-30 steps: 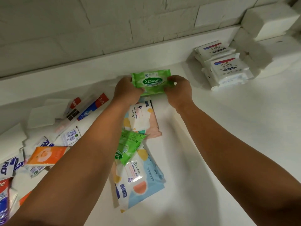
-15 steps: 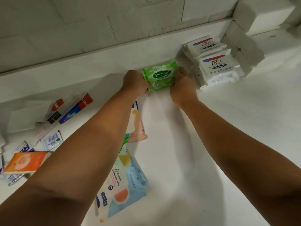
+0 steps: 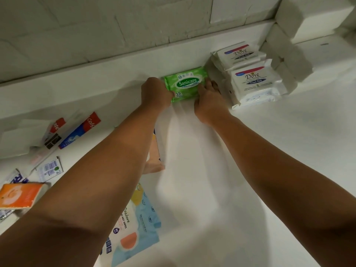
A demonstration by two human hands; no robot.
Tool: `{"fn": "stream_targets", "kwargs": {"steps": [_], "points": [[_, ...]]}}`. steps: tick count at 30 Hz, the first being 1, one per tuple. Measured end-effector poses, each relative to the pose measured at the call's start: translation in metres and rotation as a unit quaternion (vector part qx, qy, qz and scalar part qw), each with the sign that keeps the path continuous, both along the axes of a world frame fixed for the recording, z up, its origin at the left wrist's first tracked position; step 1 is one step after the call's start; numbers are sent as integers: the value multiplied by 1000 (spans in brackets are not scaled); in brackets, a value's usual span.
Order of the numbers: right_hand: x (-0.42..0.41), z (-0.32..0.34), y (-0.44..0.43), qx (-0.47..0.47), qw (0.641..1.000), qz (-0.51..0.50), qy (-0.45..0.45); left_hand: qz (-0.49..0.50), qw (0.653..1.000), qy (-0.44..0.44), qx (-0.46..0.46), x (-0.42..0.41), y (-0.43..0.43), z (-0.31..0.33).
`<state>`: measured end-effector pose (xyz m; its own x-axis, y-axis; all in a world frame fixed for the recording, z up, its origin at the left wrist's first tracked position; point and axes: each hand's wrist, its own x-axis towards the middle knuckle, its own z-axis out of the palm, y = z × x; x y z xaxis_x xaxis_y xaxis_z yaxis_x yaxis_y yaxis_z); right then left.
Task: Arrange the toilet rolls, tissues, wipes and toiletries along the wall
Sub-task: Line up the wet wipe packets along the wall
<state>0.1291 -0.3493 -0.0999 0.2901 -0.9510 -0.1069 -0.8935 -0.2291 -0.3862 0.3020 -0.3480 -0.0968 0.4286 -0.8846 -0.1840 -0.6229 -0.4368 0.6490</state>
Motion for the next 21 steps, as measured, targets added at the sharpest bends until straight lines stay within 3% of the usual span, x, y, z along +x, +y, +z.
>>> {"fn": "stream_targets", "kwargs": {"steps": [10,21], "points": [[-5,10,6,-2,1000,6,-30,-13,998,-64,-23,-8,20,28],[17,57,83,-54,982,62,-168,-25,994,-50,-97,9,116,84]]}}
